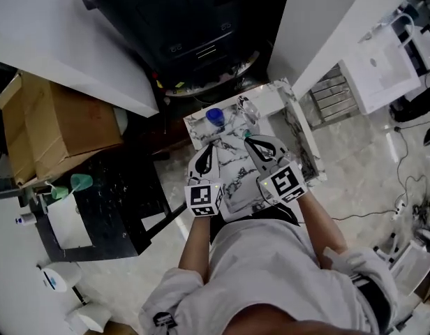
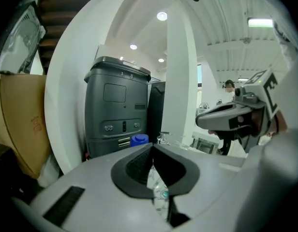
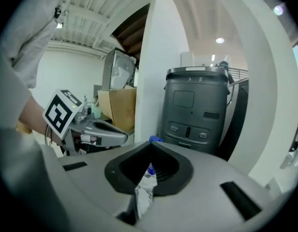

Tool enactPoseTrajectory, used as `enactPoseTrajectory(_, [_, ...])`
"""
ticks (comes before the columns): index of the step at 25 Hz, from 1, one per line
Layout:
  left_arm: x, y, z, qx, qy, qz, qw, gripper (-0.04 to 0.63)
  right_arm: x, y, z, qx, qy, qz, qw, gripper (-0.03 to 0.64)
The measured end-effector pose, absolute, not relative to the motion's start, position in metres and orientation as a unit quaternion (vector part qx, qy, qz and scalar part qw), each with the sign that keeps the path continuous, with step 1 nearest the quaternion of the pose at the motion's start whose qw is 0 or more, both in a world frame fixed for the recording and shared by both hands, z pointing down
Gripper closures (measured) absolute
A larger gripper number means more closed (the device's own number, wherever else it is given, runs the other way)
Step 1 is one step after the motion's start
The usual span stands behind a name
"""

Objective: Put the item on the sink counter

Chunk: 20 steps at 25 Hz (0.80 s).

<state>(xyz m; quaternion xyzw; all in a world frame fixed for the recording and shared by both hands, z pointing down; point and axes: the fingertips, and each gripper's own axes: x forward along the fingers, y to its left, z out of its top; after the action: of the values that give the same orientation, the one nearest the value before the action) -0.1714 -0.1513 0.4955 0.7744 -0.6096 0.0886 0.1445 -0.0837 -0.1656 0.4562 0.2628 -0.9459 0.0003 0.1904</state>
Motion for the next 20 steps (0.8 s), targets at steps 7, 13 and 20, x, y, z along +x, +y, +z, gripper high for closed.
enactPoseTrajectory(7, [-0.134,-0.138,0.471,0.751,-0.639,0.100,0.138,0.586,-0.045,-0.162,0.427,0.283,-0.950,0.086,0.095,0.612])
enactPoseTrajectory(13, [-0.102,-0.129,0.454,0.714,-0.683,0.084,0.129,0.586,-0.001,-0.168,0.414,0.291,-0.953,0.057,0.070,0.612])
enactPoseTrajectory(20, [-0.077,-0.107,0.453,0.696,-0.699,0.100,0.129,0.586,0.031,-0.168,0.415,0.322,-0.945,0.027,0.054,0.612])
